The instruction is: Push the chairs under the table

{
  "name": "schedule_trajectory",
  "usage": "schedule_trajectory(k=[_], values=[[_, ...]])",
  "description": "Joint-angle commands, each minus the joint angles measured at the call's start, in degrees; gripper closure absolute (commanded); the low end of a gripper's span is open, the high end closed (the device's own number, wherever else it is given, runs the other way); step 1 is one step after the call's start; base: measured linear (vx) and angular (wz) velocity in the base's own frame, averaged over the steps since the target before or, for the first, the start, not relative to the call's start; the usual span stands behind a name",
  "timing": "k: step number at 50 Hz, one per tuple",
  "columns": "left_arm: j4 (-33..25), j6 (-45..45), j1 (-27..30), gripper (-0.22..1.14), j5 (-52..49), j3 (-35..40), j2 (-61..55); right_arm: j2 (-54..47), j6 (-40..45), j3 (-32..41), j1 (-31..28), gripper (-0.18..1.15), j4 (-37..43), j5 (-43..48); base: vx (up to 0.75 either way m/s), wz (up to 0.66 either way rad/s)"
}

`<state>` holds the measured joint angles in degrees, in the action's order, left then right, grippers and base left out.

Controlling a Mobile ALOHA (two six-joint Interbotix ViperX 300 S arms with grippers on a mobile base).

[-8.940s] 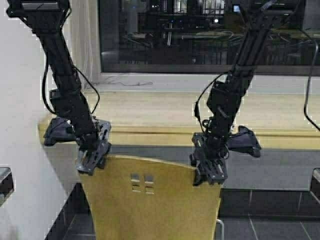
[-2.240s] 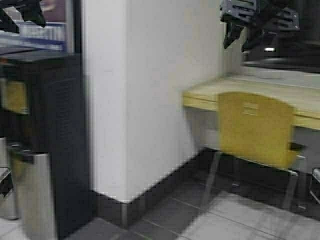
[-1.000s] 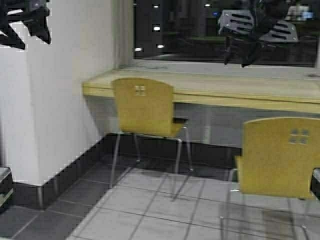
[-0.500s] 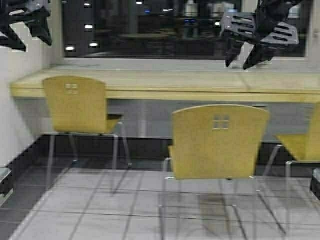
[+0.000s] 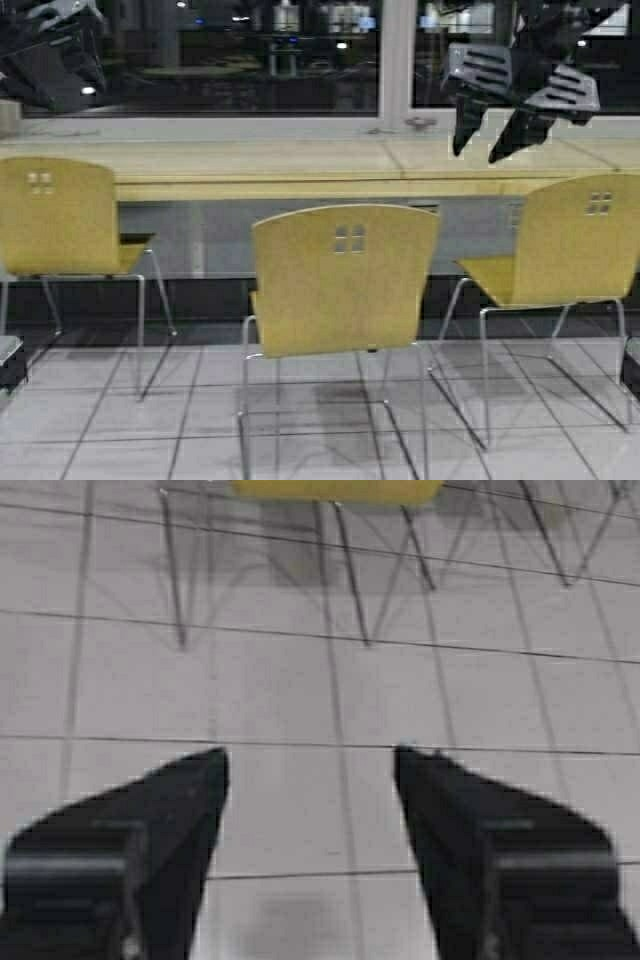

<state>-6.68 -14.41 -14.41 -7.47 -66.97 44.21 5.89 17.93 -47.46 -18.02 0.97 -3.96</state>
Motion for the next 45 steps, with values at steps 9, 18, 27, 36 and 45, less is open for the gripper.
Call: schedule_trajectory(k=[9, 18, 27, 36, 45], values=[[-5.1, -2.02, 0.09, 0.05, 3.6, 0.53, -7.29, -4.13, 7.29, 0.53, -0.18, 0.17, 5.19, 3.34, 0.06, -0.13], [-8.44, -2.64, 0.09, 0.05, 6.94, 1.76, -14.94, -4.83, 8.79, 0.26, -0.62, 0.17, 6.06, 5.01, 0.1, -0.05], [-14.59, -3.96, -0.35, 0.05, 11.07, 5.8, -25.58, -5.36, 8.7, 1.32, -0.53, 0.17, 11.69, 7.21, 0.15, -0.03], [-19.16, -5.8, -3.87, 0.05, 12.39, 11.78, -36.83, -5.98, 8.7, 1.85, -0.53, 0.17, 14.85, 8.09, 0.21, 0.06], [-23.12, -7.91, -8.35, 0.05, 13.62, 16.61, -45.09, -5.8, 8.88, 0.7, -0.53, 0.17, 18.46, 9.05, 0.25, 0.11]])
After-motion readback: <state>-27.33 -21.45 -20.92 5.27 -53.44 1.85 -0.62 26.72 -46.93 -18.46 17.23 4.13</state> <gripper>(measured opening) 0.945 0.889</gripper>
